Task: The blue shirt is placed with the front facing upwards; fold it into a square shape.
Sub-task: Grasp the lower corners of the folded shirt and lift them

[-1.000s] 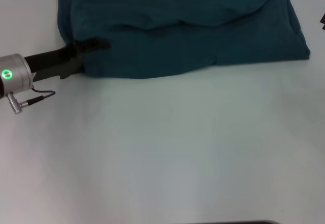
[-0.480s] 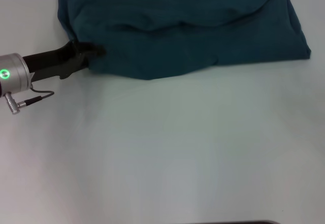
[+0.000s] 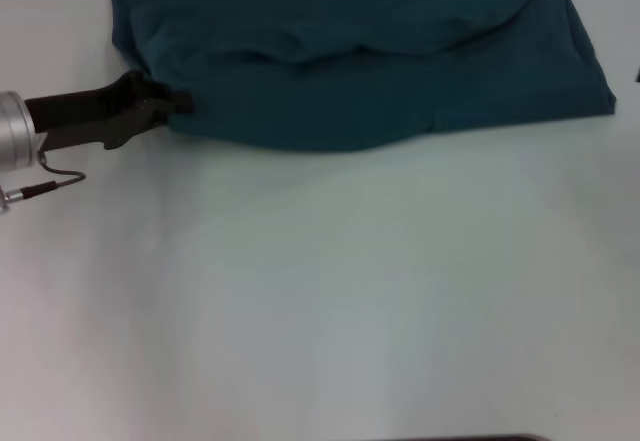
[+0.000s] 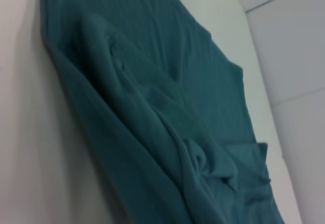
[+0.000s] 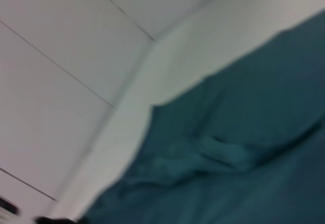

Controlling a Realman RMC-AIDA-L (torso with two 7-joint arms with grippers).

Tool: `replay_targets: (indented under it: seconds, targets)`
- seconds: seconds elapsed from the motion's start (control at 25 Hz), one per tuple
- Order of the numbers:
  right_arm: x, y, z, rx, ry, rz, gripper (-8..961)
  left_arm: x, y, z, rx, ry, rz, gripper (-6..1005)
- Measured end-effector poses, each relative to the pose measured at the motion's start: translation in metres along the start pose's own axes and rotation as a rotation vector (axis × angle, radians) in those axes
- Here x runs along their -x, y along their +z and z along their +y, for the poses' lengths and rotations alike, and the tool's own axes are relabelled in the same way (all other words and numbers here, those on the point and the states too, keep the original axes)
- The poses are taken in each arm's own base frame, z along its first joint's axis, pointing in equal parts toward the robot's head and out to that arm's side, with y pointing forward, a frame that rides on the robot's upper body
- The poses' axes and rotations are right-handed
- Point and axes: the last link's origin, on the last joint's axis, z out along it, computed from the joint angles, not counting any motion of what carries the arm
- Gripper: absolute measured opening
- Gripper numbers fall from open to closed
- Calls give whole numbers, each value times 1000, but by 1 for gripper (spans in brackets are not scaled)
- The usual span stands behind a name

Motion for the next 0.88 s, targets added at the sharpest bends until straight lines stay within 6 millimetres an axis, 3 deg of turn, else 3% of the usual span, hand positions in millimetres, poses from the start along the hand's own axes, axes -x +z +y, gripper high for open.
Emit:
replay_targets:
  seconds: [0.08,0.2,0.4,0.6,0.88]
  targets:
    - [18,-7,-2,-69,-18,55,833,-3,-3,1,-10,10,-18,45]
    - [43,-11,-3,-170,-62,107,829,-6,-4,2,-12,19,-27,29]
    - [70,2,-10,-329,-111,187,823,-14,-11,6,-8,41,-41,24]
    - [73,30,-14,-392,-132,261,816,-20,-17,9,-8,50,-37,23]
    - [59,64,-18,-390,-123,280,807,-22,-22,11,-2,61,-30,24]
